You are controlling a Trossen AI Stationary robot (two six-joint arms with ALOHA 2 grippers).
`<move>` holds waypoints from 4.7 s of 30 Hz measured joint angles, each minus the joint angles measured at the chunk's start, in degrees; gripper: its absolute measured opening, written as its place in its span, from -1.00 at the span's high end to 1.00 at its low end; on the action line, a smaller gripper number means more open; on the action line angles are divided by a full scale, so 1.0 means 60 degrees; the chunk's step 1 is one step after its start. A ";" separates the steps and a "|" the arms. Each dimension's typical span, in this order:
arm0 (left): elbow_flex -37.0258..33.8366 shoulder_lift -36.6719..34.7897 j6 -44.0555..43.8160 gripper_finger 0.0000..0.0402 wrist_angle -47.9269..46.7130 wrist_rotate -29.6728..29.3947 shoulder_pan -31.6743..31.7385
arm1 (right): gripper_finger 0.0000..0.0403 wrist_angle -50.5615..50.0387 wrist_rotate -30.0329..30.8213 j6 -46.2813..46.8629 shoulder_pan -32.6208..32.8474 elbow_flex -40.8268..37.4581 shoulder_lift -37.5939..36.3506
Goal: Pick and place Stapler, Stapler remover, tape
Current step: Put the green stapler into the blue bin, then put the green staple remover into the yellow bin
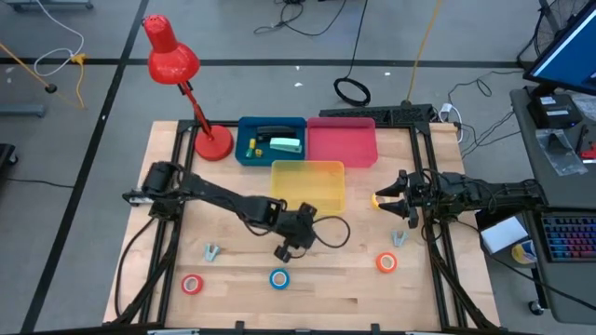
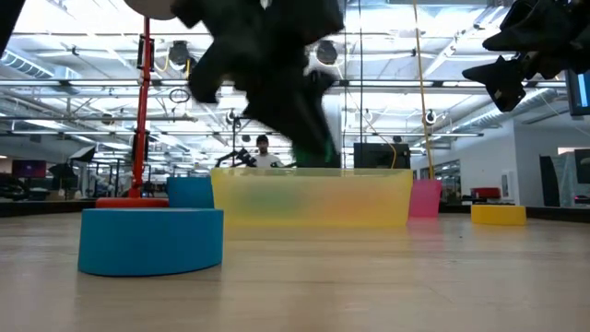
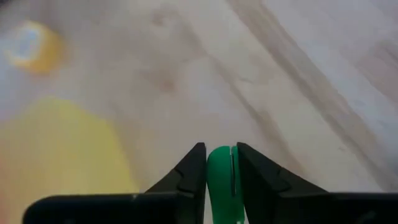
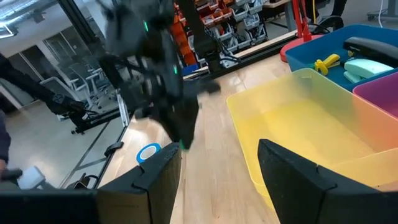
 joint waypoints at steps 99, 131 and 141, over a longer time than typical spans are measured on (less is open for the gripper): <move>-0.1739 -0.5900 -0.7323 0.07 -0.6260 0.0796 0.3336 | -0.03 -0.0058 -0.0006 0.0649 -0.0010 0.0000 0.0004; -0.5393 -0.5825 -1.9696 0.07 -0.7738 0.0723 -0.3217 | -0.03 -0.0058 -0.0021 0.0645 -0.0009 0.0000 0.0004; -0.5983 -0.5827 -2.0687 0.07 -0.6459 0.0715 -0.3802 | -0.03 -0.0058 -0.0011 0.0646 -0.0011 0.0000 0.0007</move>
